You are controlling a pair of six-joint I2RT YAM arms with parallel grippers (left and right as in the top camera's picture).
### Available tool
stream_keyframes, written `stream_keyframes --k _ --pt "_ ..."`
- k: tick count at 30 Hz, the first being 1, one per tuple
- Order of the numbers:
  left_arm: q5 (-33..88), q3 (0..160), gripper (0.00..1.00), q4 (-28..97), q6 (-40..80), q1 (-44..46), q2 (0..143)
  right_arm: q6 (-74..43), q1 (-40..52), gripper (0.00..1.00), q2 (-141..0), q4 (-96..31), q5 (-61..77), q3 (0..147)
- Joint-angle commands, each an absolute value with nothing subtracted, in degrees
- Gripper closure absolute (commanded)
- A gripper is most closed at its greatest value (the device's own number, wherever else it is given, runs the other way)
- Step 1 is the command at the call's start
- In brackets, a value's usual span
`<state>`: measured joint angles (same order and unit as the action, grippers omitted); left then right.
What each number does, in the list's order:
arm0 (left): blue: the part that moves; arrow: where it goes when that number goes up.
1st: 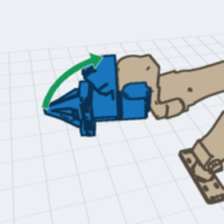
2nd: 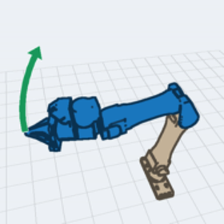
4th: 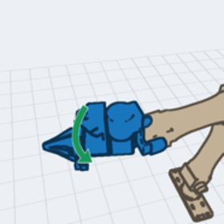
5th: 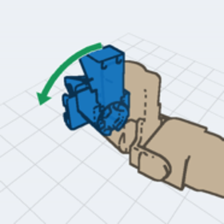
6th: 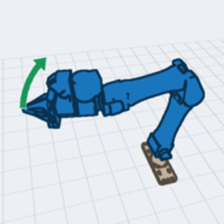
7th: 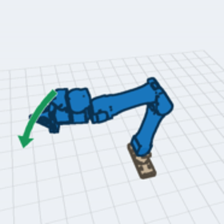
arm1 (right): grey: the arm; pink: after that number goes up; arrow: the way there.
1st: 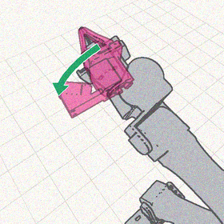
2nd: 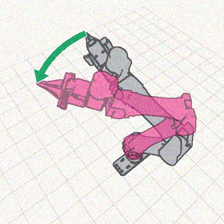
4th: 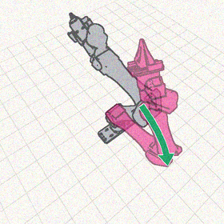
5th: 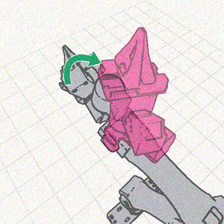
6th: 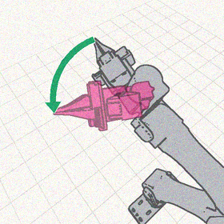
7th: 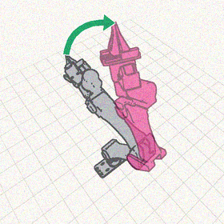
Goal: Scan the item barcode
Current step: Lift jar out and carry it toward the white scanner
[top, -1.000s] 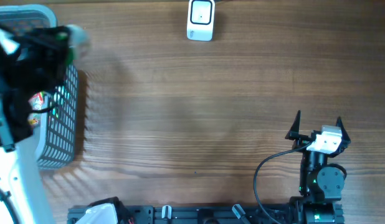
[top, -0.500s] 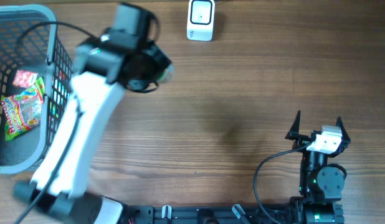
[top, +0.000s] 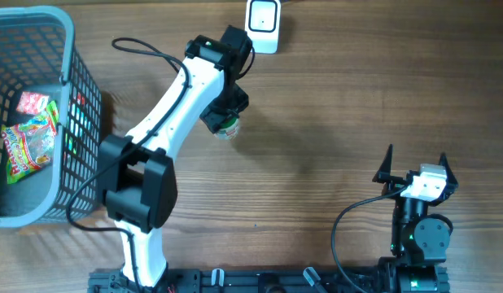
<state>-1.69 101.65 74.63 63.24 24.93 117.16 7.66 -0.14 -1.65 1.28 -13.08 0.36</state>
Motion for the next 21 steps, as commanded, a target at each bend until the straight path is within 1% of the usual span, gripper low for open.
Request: stream_keyframes --k 1,8,15,16,17,18,21 --pt "-2.87 102.21 0.44 75.07 65.67 25.3 118.56 8.19 0.14 0.0 -1.96 1.48 -12.38 0.3" --pt "-3.49 100.2 0.42 74.96 66.76 27.22 119.07 8.19 0.14 0.0 -1.93 1.48 -12.38 0.3" --pt "-3.66 93.65 0.41 69.71 69.93 28.45 119.07 8.21 0.14 0.0 -1.93 1.48 -12.38 0.3" --pt "-3.51 93.27 0.39 68.97 69.93 28.45 119.07 8.21 0.14 0.0 -1.96 1.48 -12.38 0.3" --pt "-3.55 93.17 0.34 68.45 69.91 28.45 119.07 8.19 0.14 0.0 -1.96 1.48 -12.38 0.3" --pt "-3.57 93.17 0.32 68.14 69.91 28.45 119.07 8.19 0.14 0.0 -1.96 1.48 -12.38 0.3" --pt "-3.6 93.17 0.26 67.44 69.69 28.42 119.07 8.19 0.14 0.0 -1.96 1.48 -12.38 0.3"
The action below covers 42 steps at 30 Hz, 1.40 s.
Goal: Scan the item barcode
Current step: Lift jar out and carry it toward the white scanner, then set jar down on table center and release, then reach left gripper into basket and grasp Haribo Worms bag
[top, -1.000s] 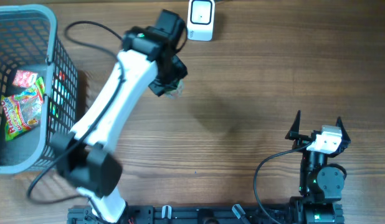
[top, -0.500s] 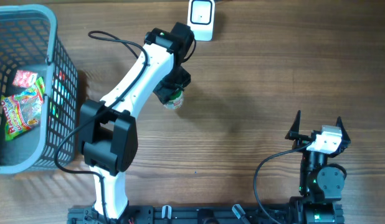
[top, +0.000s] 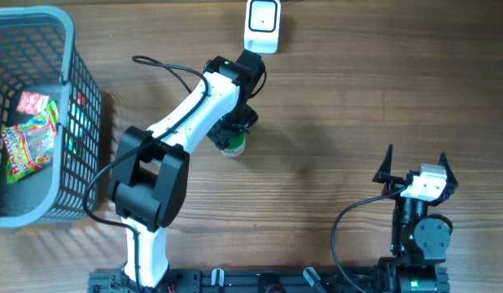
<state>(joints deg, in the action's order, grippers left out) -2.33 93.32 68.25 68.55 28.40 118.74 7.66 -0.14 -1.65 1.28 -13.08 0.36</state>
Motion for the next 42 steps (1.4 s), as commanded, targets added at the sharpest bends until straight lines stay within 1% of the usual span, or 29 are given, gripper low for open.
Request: stream_keyframes --k 1,2,4,9,12,14,17,20,24,29,33,40,42 --pt "-3.55 93.19 0.23 67.11 69.45 28.42 119.07 8.19 0.14 0.0 -1.96 1.48 -12.38 0.3" --pt "-3.55 93.3 0.2 66.83 69.41 28.42 119.04 8.19 0.14 0.0 -1.96 1.48 -12.38 0.3" --pt "-3.51 94.39 0.01 66.85 67.81 28.38 118.83 8.19 0.14 0.0 -1.93 1.48 -12.38 0.3" --pt "-4.19 104.36 0.0 73.8 62.33 28.21 116.95 8.19 0.14 0.0 -1.96 1.48 -12.38 0.3" --pt "-6.24 114.21 0.0 80.71 59.57 27.83 115.24 8.19 0.14 0.0 -1.93 1.48 -12.38 0.3" --pt "-10.04 124.07 0.0 86.83 57.14 27.24 113.69 8.19 0.14 0.0 -1.93 1.48 -12.38 0.3" --pt "-13.87 133.93 0.0 92.27 54.92 25.58 111.81 8.19 0.14 0.0 -1.96 1.48 -12.38 0.3" --pt "-14.0 140.42 0.0 94.13 51.22 22.15 109.14 8.19 0.14 0.0 -1.93 1.48 -12.38 0.3" --pt "-14.04 143.2 0.0 94.39 49.41 13.82 103.11 8.19 0.14 0.0 -1.93 1.48 -12.38 0.3" --pt "-14.35 143.2 0.0 94.17 42.7 1.78 96.99 8.16 0.14 0.0 -1.93 1.48 -12.38 0.3" --pt "-15.07 143.2 0.0 94.26 37.87 -8.01 95.13 8.16 0.14 0.0 -1.96 1.48 -12.38 0.3" --pt "-15.05 143.11 0.0 94.54 38.46 -22.76 96.73 8.21 0.14 0.0 -1.96 1.48 -12.38 0.3" --pt "-15.03 142.3 0.0 95.48 40.32 -26.52 97.36 8.21 0.14 0.0 -1.96 1.48 -12.38 0.3"
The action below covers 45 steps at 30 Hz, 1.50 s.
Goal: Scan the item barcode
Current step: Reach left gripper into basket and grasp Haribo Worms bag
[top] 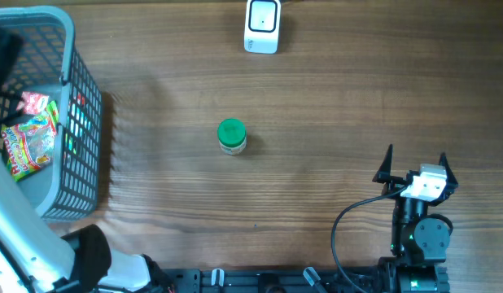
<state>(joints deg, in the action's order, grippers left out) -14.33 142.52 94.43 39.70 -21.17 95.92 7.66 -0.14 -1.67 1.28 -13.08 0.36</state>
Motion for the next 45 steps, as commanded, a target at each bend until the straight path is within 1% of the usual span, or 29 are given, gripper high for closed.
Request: stream_keyframes --k 1,3,9,11,18,20,27,32,37,38,39,40,41,42,43,45 --pt "-15.07 141.58 0.0 95.9 41.01 -27.94 97.6 8.21 0.14 0.0 -1.93 1.48 -12.38 0.3" --pt "-14.61 139.55 0.0 96.14 41.98 -30.26 98.17 8.19 0.14 0.0 -1.93 1.48 -12.38 0.3" --pt "-14.61 127.42 0.0 94.45 55.02 -34.41 101.14 8.19 0.14 0.0 -1.96 1.48 -12.38 0.3" --pt "-14.55 122.69 0.0 91.66 57.89 -35.05 102.02 8.21 0.14 0.0 -1.96 1.48 -12.38 0.3" --pt "-10.83 103.63 0.0 75.88 65.04 -37.28 103.96 8.19 0.14 0.0 -1.93 1.48 -12.38 0.3" --pt "-10.55 97.6 0.0 68.62 65.04 -37.78 104.36 8.19 0.14 0.0 -1.93 1.48 -12.38 0.3" --pt "-10.55 85.71 0.0 51.37 65.45 -38.15 105.62 8.19 0.14 0.0 -1.96 1.48 -12.38 0.3" --pt "-10.59 81.6 0.0 44.8 65.45 -38.17 109.84 8.19 0.14 0.0 -1.93 1.48 -12.38 0.3" --pt "-10.52 81.58 0.0 42.3 65.43 -38.72 116.01 8.19 0.14 0.0 -1.96 1.48 -12.38 0.3" --pt "-10.52 81.58 0.02 42.19 65.41 -38.74 117.16 8.19 0.14 0.0 -1.96 1.48 -12.38 0.3" --pt "-10.5 81.58 0.23 42.37 64.99 -38.74 118.48 8.19 0.14 0.0 -1.96 1.48 -12.38 0.3" --pt "-10.46 81.58 0.5 43.2 64.55 -38.74 119.52 8.19 0.14 0.0 -1.96 1.48 -12.38 0.3" --pt "-10.48 81.58 0.72 43.94 64.55 -38.74 119.9 8.19 0.14 0.01 -1.96 1.48 -12.38 0.3" --pt "-10.31 81.58 0.89 45.1 64.55 -38.76 119.98 8.19 0.14 0.0 -1.93 1.48 -12.38 0.3" --pt "-10.26 81.62 0.96 45.71 64.55 -38.76 119.83 8.19 0.14 0.0 -1.93 1.48 -12.38 0.3" --pt "-9.87 82.0 0.96 46.3 63.2 -38.81 118.3 8.19 0.14 0.0 -1.96 1.48 -12.38 0.3"
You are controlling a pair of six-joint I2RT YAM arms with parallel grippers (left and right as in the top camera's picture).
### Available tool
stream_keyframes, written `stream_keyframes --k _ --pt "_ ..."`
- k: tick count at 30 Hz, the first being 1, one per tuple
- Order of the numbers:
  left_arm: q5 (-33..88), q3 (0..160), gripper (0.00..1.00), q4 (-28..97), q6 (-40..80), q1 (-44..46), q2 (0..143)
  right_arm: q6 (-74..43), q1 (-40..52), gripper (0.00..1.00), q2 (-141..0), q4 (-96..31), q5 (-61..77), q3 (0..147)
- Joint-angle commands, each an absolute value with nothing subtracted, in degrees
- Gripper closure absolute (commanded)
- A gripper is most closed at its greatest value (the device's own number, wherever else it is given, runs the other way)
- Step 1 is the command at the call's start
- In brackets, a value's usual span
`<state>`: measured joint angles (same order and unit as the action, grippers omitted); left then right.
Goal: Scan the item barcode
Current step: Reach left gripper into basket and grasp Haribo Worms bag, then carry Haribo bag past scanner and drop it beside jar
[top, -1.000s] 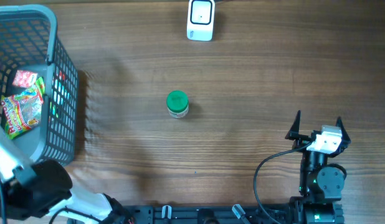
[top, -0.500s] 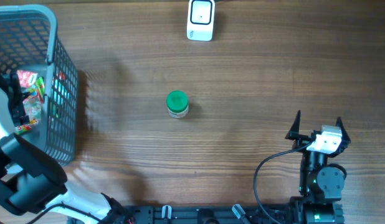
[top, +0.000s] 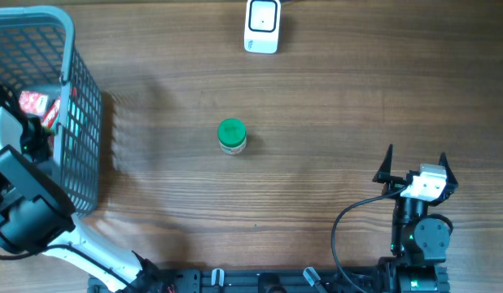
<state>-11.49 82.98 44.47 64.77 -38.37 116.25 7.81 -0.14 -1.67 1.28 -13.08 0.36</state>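
A small jar with a green lid [top: 231, 135] stands upright on the wooden table, in the middle. The white barcode scanner [top: 262, 25] lies at the far edge, apart from the jar. My left arm [top: 24, 203] reaches over the grey basket [top: 80, 114] at the left. The left gripper [top: 37, 134] is down inside the basket, and its jaws do not show clearly. A red packet [top: 33, 102] lies in the basket just beyond it. My right gripper [top: 416, 163] rests at the near right, open and holding nothing.
The basket's tall mesh wall [top: 89, 163] stands between the left arm and the jar. A black cable [top: 349, 220] loops beside the right arm's base.
My left arm has shifted further over the basket and now covers the colourful candy bag that showed there. The jar, the scanner and the right arm have not moved.
My left gripper held the green-lidded jar near the scanner, then lower over the middle of the table. Later the jar stood alone there and the arm was at the left by the basket. Now the gripper is inside the basket.
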Motion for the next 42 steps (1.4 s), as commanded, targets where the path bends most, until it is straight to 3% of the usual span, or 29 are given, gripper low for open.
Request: stream_keyframes --k 1,12,18,21,24,29,31,35,38,42 --pt "-9.87 82.39 0.96 46.5 62.5 -38.81 117.34 8.19 0.14 0.0 -1.96 1.48 -12.38 0.3" --pt "-7.29 96.27 0.96 55.4 58.46 -38.79 95.18 8.21 0.14 0.0 -1.96 1.48 -12.38 0.3" --pt "9.28 99.48 0.96 54.41 58.5 -35.44 77.41 8.19 0.14 0.0 -1.96 1.48 -12.38 0.3" --pt "11.86 99.48 0.95 52.71 58.5 -25.36 72.49 8.19 0.14 0.0 -1.96 1.48 -12.38 0.3" --pt "8.88 99.39 0.94 51.07 58.52 -8.6 72.82 8.19 0.14 0.0 -1.96 1.48 -12.38 0.3" --pt "-2.96 99.39 0.9 50.59 57.74 19.88 83.61 8.19 0.14 0.0 -1.93 1.48 -12.38 0.3" --pt "-6.17 99.39 0.86 50.33 57.36 27.0 89.08 8.19 0.14 0.0 -1.96 1.48 -12.38 0.3" --pt "-11.49 99.39 0.81 50.35 57.34 36.16 100.9 8.21 0.14 0.0 -1.93 1.48 -12.38 0.3" --pt "-11.44 99.39 0.87 51.51 57.39 39.7 108.97 8.19 0.14 0.0 -1.96 1.48 -12.38 0.3" --pt "-11.4 99.39 0.87 54.68 57.89 42.09 118.06 8.21 0.14 0.0 -1.93 1.48 -12.38 0.3"
